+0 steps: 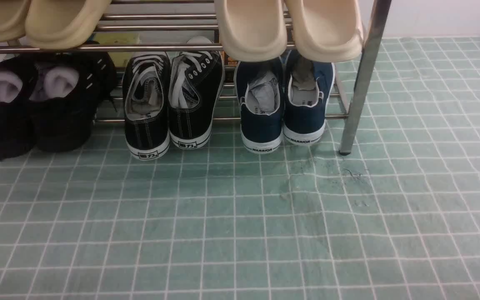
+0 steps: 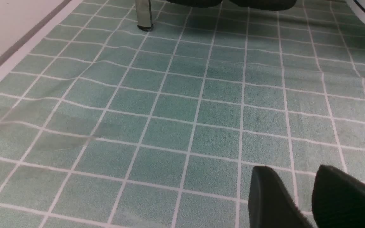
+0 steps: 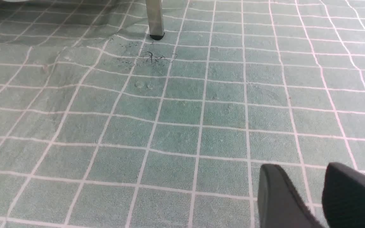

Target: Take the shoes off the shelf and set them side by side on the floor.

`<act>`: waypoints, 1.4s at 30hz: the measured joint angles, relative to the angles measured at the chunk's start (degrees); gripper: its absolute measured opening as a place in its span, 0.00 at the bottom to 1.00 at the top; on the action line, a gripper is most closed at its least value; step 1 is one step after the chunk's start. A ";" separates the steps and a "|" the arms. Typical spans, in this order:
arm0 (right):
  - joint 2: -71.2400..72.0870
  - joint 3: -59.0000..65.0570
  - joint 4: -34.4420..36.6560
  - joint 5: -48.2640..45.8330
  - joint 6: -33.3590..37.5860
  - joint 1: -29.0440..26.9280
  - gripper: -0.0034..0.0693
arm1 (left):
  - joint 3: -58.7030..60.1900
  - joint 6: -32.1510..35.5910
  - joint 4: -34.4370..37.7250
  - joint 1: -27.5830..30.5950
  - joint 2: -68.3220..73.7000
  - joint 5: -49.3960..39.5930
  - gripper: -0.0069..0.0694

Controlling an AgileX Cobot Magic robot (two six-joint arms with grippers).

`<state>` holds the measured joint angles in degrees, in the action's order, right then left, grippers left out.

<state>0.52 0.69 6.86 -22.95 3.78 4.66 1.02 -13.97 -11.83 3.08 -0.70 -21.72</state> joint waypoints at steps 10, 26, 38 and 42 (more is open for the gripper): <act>0.00 0.00 0.00 0.00 0.00 0.00 0.38 | 0.00 0.00 0.00 0.00 0.00 0.00 0.40; 0.00 0.00 0.00 0.00 0.00 0.00 0.38 | 0.00 0.00 0.00 0.00 0.00 0.00 0.40; 0.00 0.00 -2.75 0.10 0.17 0.00 0.38 | 0.00 0.00 0.00 0.00 0.00 0.00 0.40; 0.00 0.00 2.22 0.41 -2.92 0.00 0.38 | 0.00 0.00 0.00 0.00 0.00 0.00 0.40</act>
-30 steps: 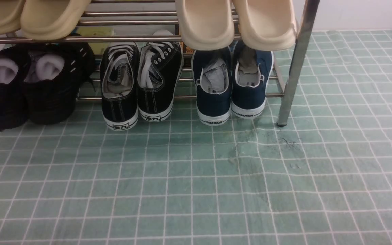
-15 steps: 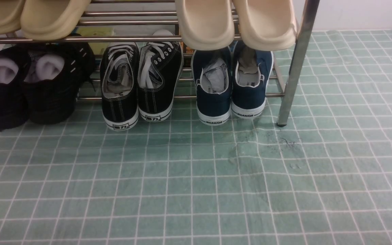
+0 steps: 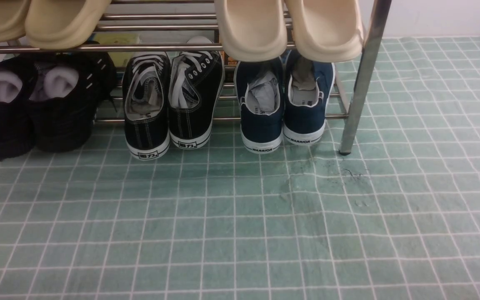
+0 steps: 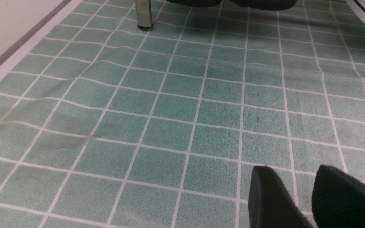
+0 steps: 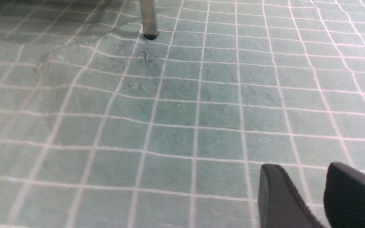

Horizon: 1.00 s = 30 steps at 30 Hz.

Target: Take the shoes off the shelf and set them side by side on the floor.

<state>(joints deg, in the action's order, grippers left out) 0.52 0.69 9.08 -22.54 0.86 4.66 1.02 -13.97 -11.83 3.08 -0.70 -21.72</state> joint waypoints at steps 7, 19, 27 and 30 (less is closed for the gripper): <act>0.00 0.44 24.62 -0.55 -9.93 0.00 0.38 | 0.00 0.00 0.00 0.00 0.00 0.00 0.40; -0.36 -4.43 38.43 1.43 -4.80 0.00 0.33 | 0.00 0.00 0.00 0.00 0.00 0.00 0.40; -22.49 -30.20 26.88 -11.63 7.76 0.00 0.03 | 0.00 0.00 0.00 0.00 0.00 0.00 0.40; -33.71 -37.13 24.25 -22.29 8.42 0.00 0.04 | 0.00 0.00 0.00 0.00 0.00 0.00 0.40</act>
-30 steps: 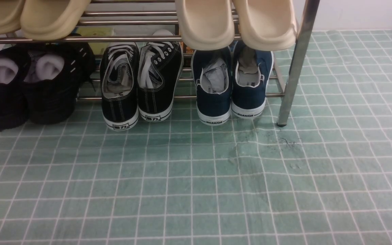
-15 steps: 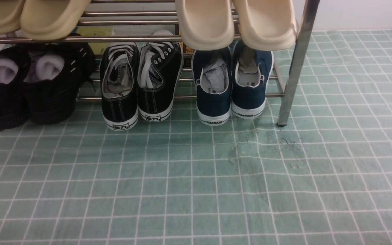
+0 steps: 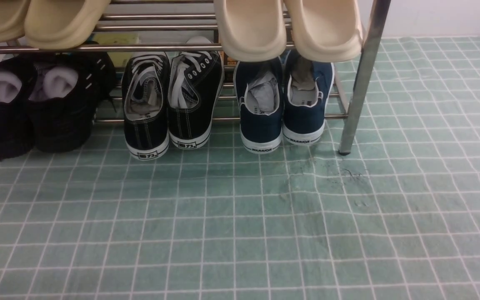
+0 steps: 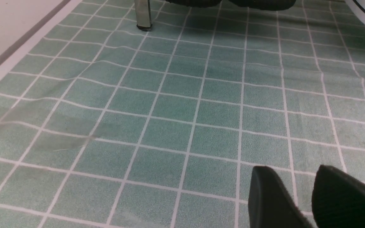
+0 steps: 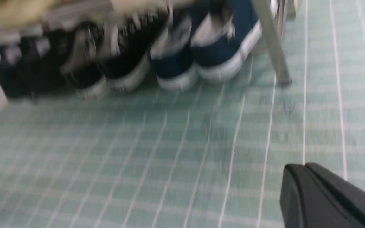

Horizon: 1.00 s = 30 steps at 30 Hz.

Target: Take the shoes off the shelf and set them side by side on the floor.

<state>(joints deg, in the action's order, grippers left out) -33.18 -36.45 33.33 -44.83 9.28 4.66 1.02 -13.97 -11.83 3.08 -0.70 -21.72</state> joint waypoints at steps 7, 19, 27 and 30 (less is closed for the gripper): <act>-29.30 -15.28 6.67 -18.33 12.69 3.99 0.05 | 0.00 0.00 0.00 0.00 0.00 0.00 0.40; -57.64 -46.73 -7.37 -19.09 -2.44 29.69 0.27 | 0.00 0.00 0.00 0.00 0.00 0.00 0.40; -73.64 -68.57 -27.21 -18.09 -18.09 35.68 0.61 | 0.00 0.00 0.00 0.00 0.00 0.00 0.40; -77.51 -72.54 -30.08 -15.14 -19.36 35.69 0.64 | 0.00 0.00 0.00 0.00 0.00 0.00 0.40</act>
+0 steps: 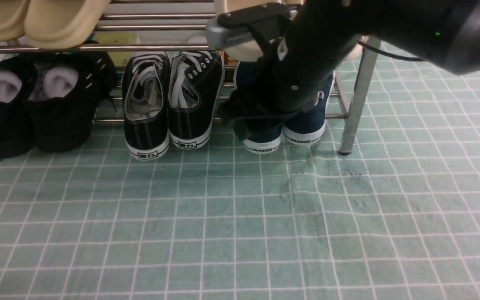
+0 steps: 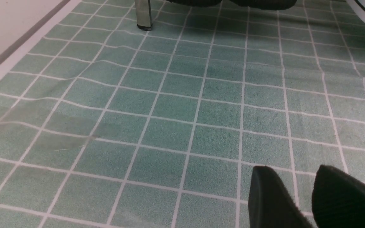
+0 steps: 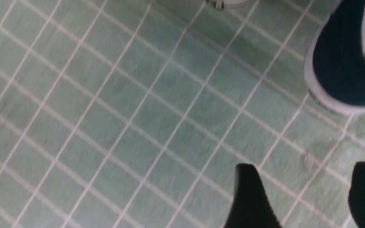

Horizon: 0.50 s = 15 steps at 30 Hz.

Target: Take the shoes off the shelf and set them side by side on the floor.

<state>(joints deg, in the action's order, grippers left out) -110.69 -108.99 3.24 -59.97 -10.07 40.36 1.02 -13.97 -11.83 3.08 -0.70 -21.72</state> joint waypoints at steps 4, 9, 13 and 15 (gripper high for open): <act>-4.16 -2.41 -4.60 5.88 -0.35 0.00 0.65 | 0.00 0.00 0.00 0.00 0.00 0.00 0.40; -7.53 -2.61 -10.36 10.39 -2.17 0.00 0.65 | 0.00 0.00 0.00 0.00 0.00 0.00 0.40; -9.78 -2.61 -15.76 13.49 -6.15 0.00 0.65 | 0.00 0.00 0.00 0.00 0.00 0.00 0.40; -10.65 -2.61 -18.08 14.71 -8.12 0.00 0.65 | 0.00 0.00 0.00 0.00 0.00 0.00 0.40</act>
<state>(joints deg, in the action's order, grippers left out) -121.34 -111.60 -14.84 -45.26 -18.19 40.36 1.02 -13.97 -11.83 3.08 -0.70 -21.72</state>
